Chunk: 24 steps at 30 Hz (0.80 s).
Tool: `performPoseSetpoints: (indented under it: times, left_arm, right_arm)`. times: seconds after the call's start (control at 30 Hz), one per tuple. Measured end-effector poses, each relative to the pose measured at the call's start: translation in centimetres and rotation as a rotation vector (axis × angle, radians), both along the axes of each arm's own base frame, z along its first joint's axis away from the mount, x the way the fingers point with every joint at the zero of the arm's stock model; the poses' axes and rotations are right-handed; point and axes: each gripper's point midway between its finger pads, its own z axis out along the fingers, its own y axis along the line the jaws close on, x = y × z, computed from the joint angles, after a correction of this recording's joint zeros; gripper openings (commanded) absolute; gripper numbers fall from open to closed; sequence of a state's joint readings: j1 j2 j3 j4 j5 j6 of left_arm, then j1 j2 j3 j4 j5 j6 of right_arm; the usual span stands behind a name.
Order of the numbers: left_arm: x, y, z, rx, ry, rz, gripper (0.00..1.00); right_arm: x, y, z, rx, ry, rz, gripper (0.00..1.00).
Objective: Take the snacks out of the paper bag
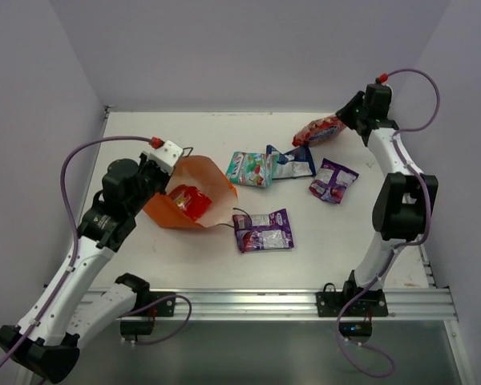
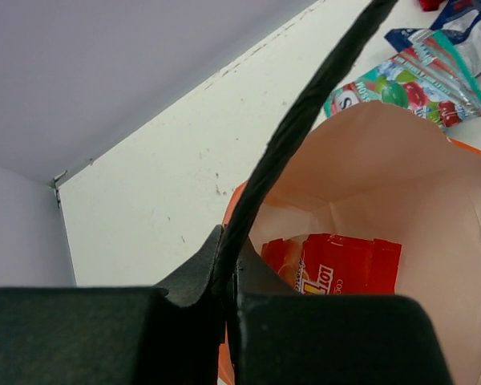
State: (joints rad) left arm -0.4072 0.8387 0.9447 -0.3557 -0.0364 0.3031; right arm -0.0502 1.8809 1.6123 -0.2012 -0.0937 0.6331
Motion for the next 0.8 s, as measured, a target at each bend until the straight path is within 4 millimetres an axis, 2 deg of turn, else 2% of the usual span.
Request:
performPoseSetpoints:
  times: [0.03, 0.07, 0.13, 0.2, 0.33, 0.4, 0.5, 0.57, 0.6, 0.67, 0.73, 0.8]
  left_arm:
    - [-0.1, -0.1, 0.0, 0.001, -0.004, -0.013, 0.00]
    - [-0.3, -0.3, 0.0, -0.001, -0.006, -0.028, 0.00]
    - [-0.5, -0.6, 0.1, -0.001, -0.010, -0.051, 0.00]
    - [-0.6, -0.8, 0.1, 0.001, -0.012, -0.067, 0.00]
    - [-0.8, -1.2, 0.1, -0.001, -0.011, -0.089, 0.00]
    - [-0.8, -1.2, 0.1, 0.000, -0.012, -0.093, 0.00]
    - [-0.8, -1.2, 0.1, 0.000, -0.012, -0.093, 0.00]
    - [-0.8, -1.2, 0.1, 0.000, -0.012, -0.094, 0.00]
    - [-0.8, -1.2, 0.1, 0.002, -0.013, -0.094, 0.00]
    - [-0.8, -1.2, 0.1, 0.003, -0.013, -0.094, 0.00]
    - [-0.8, -1.2, 0.1, 0.003, -0.013, -0.094, 0.00]
    - [-0.8, -1.3, 0.1, 0.004, -0.013, -0.096, 0.00]
  right_arm:
    - [0.1, -0.8, -0.5, -0.004, 0.003, -0.018, 0.39]
    - [0.1, -1.7, -0.8, -0.007, 0.004, -0.044, 0.59]
    - [0.2, -2.9, -0.9, -0.016, -0.007, -0.076, 0.77]
    - [-0.2, -3.7, -1.3, -0.037, 0.004, -0.105, 0.91]
    - [-1.5, -5.2, -2.4, -0.107, 0.076, -0.171, 0.99]
    - [-2.6, -5.8, -2.5, -0.138, 0.120, -0.195, 0.99]
    - [-4.4, -6.0, -1.1, -0.165, 0.148, -0.205, 0.99]
    - [-6.0, -5.4, 1.3, -0.177, 0.119, -0.192, 0.99]
    - [-6.9, -4.7, 2.9, -0.182, 0.090, -0.175, 0.99]
    - [-9.2, -1.9, 6.7, -0.192, 0.003, -0.108, 0.99]
    - [-12.1, 3.5, 10.8, -0.193, -0.113, 0.028, 0.99]
    - [-15.6, 10.1, 14.3, -0.171, -0.244, 0.218, 0.99]
